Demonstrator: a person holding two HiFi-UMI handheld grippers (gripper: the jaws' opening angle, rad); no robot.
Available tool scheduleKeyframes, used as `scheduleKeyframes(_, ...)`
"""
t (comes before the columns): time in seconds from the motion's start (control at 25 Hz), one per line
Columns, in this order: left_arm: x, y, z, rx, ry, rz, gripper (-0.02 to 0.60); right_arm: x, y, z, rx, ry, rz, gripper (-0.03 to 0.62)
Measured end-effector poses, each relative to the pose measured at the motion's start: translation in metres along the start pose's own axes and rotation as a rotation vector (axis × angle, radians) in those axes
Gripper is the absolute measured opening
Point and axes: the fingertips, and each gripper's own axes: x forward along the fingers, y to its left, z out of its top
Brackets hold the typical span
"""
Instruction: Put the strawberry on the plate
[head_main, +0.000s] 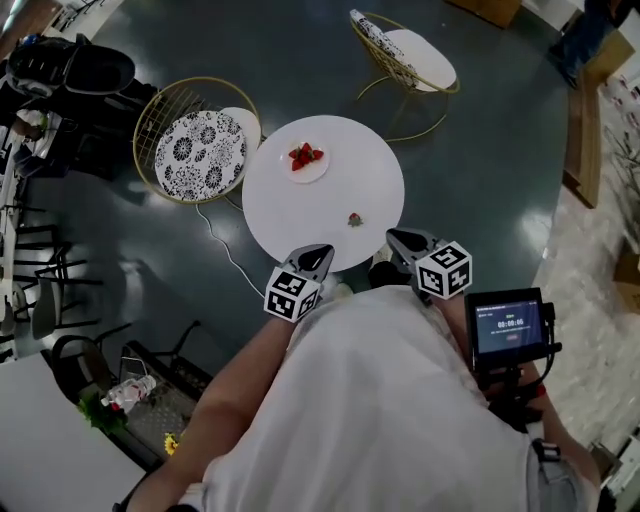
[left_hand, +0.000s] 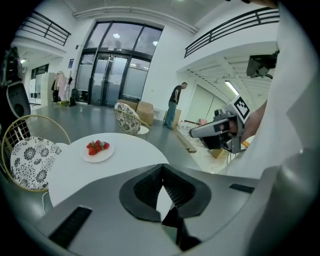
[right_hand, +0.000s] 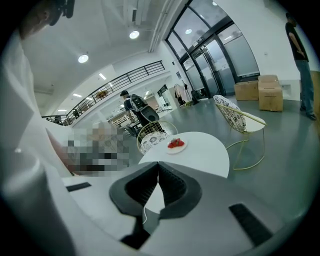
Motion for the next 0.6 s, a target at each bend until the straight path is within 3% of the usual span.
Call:
scheduleKeyframes(0.24,0.034,0.020,0.010,0.035,0.049,0.015,0.008,0.027,-0.033,0.019,-0.011,0.012,0.047,0.008)
scheduleKeyframes(0.6,0.081,0.023,0.004,0.038,0.155,0.002,0.008,0.032,-0.074,0.019,0.045,0.038,0.051,0.008)
